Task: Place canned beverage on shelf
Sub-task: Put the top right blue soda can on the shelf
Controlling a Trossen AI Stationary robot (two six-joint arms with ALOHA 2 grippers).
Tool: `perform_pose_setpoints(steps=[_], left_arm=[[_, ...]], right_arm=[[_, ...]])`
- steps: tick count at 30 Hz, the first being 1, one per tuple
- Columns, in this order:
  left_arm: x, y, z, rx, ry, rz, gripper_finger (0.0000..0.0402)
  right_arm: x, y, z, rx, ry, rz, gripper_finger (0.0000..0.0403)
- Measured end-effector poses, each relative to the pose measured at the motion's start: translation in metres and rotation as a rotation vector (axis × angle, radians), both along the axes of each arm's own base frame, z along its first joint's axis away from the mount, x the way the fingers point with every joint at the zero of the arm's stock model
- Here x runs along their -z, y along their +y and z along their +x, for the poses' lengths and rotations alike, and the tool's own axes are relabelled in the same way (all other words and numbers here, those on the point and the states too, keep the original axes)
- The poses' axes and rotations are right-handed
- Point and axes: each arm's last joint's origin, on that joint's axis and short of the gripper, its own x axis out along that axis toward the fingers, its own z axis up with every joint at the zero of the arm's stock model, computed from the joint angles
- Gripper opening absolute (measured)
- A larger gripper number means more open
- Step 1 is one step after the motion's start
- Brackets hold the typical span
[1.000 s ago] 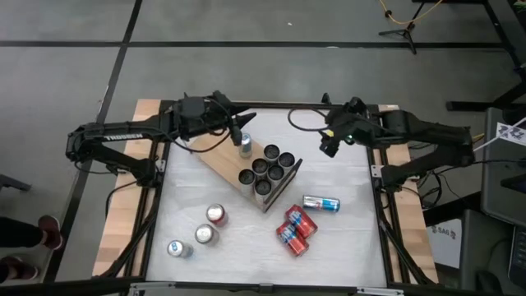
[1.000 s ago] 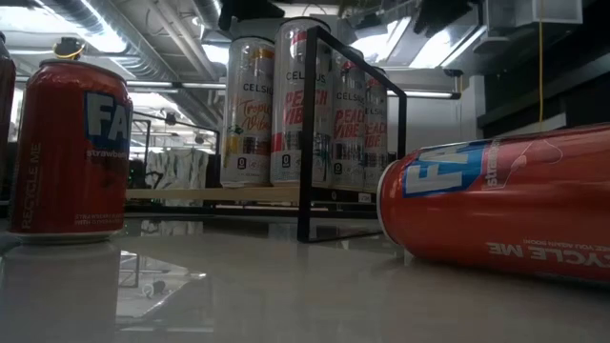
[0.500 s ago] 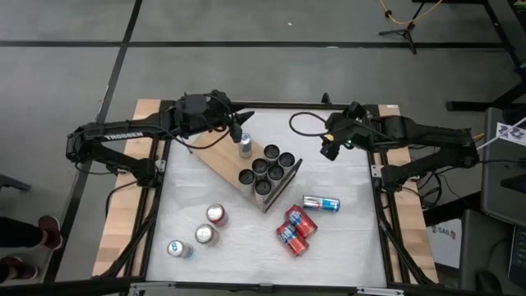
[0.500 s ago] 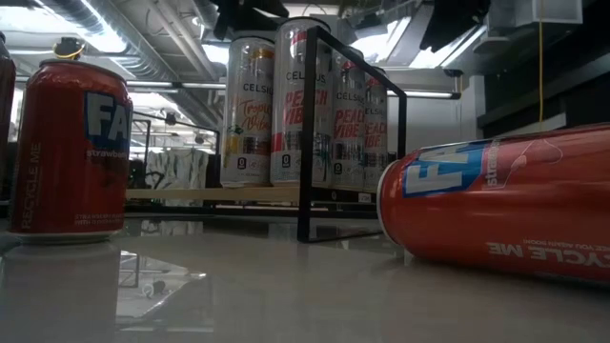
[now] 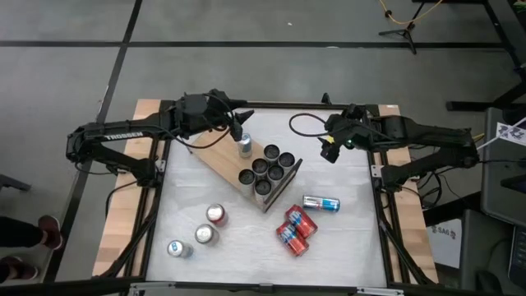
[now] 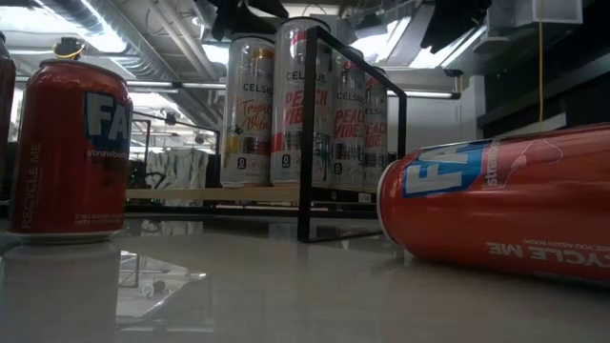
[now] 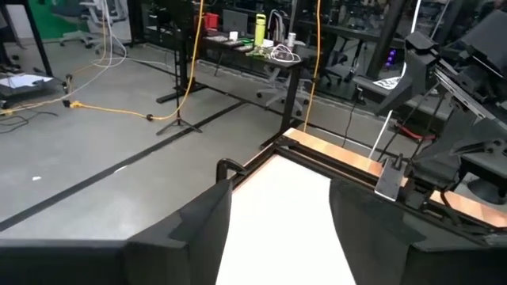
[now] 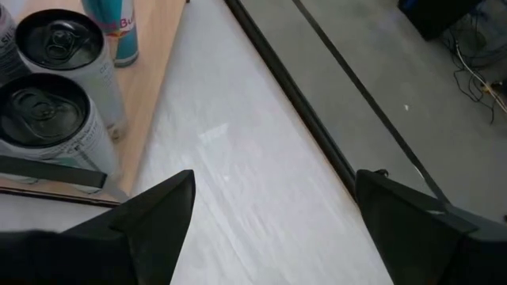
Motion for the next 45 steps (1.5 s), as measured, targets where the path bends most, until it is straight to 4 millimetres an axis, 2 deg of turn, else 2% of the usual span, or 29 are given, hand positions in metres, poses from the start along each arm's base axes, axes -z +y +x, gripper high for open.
perform_pose_setpoints(steps=[10,14,18,22,29,36,41,45], left_arm=[[0.001,-0.007,0.002,0.074,0.004,-0.017,0.0317],[-0.004,-0.014,0.008,0.116,-0.102,-0.066,0.0340],[-0.011,-0.017,0.019,0.189,-0.259,-0.103,0.0345],[-0.007,-0.017,0.032,0.313,-0.271,-0.066,0.0345],[0.002,0.005,0.032,0.239,-0.239,-0.108,0.0345],[0.026,0.025,0.022,0.153,-0.005,-0.204,0.0345],[0.042,0.024,0.016,0.129,0.150,-0.270,0.0345],[0.044,0.021,0.016,0.136,0.176,-0.280,0.0345]], right_arm=[[0.000,0.000,0.000,0.000,0.000,0.000,0.0342],[0.000,0.000,0.000,0.000,0.001,0.000,0.0342],[0.000,0.000,0.000,-0.001,0.001,0.000,0.0342],[0.000,0.000,0.000,0.000,0.001,0.000,0.0342],[0.000,0.000,0.000,-0.002,0.001,0.001,0.0342],[0.000,0.000,0.000,-0.001,0.001,0.001,0.0342],[0.000,0.000,0.000,-0.010,0.001,0.012,0.0342],[0.000,0.000,0.000,-0.010,0.001,0.012,0.0342]])
